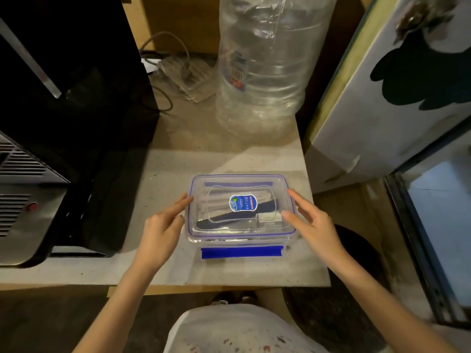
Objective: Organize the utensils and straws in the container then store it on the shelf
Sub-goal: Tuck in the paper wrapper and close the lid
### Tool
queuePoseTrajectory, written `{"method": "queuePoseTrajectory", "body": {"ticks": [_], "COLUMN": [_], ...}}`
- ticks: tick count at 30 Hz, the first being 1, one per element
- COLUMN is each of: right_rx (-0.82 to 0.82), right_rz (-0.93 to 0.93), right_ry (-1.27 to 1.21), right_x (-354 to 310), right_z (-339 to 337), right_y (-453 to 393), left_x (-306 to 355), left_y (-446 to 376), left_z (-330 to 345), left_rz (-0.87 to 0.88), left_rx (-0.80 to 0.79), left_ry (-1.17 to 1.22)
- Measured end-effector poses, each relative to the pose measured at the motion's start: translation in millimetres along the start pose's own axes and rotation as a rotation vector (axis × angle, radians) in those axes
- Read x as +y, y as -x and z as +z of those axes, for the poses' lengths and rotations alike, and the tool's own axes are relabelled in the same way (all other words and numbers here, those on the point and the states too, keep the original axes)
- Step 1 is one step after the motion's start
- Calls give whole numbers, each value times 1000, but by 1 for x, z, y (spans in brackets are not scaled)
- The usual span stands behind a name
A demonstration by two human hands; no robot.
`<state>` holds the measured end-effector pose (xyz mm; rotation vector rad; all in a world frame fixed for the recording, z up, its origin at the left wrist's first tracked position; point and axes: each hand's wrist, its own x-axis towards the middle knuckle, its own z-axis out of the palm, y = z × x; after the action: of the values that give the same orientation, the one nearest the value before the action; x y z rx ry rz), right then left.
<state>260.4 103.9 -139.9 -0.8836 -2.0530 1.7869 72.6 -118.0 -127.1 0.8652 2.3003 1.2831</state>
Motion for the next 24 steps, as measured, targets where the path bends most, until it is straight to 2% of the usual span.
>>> {"method": "queuePoseTrajectory", "body": {"ticks": [2,8,17,18,20,22,24], "right_rx": [8,11,-5,-10,32,107,51], "right_rz": [-14,-73,-120,-115,-144,-342,-594], "right_ry": [43,111,279,331,588,844,913], "right_x": [1,4,6,4,-1,-9,-14], "right_z": [1,2,0,0,1,7,18], "right_y": [3,7,3,3,5,10,17], "left_x": [0,2,3,5,12,19,22], "left_y": [2,8,11,12,16,19,22], "left_z": [6,18,17,17,19,20,22], "left_rz": [-46,-121,-118,-101,-7,185,402], "left_rx": [43,134,126,119,128,137,70], "left_ry": [20,-113,-159,-222,-408,-526,-537]}}
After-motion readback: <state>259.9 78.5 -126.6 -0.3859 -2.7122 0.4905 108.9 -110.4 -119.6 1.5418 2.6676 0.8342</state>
